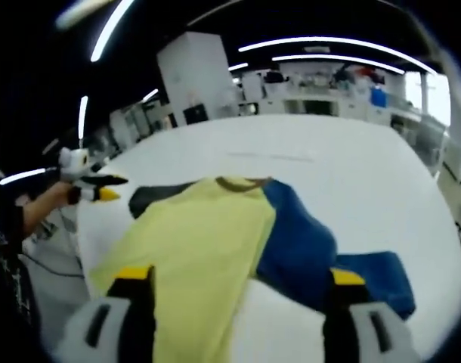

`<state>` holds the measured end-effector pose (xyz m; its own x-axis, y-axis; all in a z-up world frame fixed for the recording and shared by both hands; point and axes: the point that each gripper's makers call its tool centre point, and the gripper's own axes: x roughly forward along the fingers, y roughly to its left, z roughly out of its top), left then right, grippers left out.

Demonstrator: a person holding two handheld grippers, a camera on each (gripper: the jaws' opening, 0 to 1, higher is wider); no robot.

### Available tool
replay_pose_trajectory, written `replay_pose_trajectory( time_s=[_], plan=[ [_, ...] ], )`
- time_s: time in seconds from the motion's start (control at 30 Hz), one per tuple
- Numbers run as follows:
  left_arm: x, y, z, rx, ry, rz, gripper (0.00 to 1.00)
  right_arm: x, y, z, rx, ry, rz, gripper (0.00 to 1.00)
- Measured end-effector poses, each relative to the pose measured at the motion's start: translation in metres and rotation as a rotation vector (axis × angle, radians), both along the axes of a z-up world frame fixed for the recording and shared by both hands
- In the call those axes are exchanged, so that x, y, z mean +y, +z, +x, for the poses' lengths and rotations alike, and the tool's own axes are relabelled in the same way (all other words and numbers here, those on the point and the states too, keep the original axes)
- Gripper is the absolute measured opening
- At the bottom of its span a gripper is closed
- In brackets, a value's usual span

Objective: Fold the garment on the visible template until the final outline fits inside the template.

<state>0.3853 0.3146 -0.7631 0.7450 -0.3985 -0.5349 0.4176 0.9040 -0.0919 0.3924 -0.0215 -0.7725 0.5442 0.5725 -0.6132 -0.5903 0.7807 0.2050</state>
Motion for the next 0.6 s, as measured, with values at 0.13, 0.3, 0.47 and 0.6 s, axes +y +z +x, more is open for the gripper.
replay_pose_trajectory(
  time_s=[0.13, 0.3, 0.47, 0.6],
  plan=[
    [0.000, -0.008, 0.016, 0.000, -0.003, 0.003, 0.49, 0.006, -0.005, 0.017, -0.004, 0.015, 0.002, 0.86],
    [-0.002, -0.019, 0.036, -0.005, -0.016, 0.012, 0.44, 0.010, -0.007, 0.046, -0.029, 0.028, -0.001, 0.78],
    [-0.001, -0.031, 0.055, -0.008, -0.023, 0.011, 0.43, 0.015, -0.009, 0.070, -0.040, 0.042, 0.003, 0.72],
    [-0.002, -0.040, 0.066, -0.001, -0.016, -0.002, 0.40, 0.023, -0.014, 0.089, -0.035, 0.054, 0.018, 0.67]
  ],
)
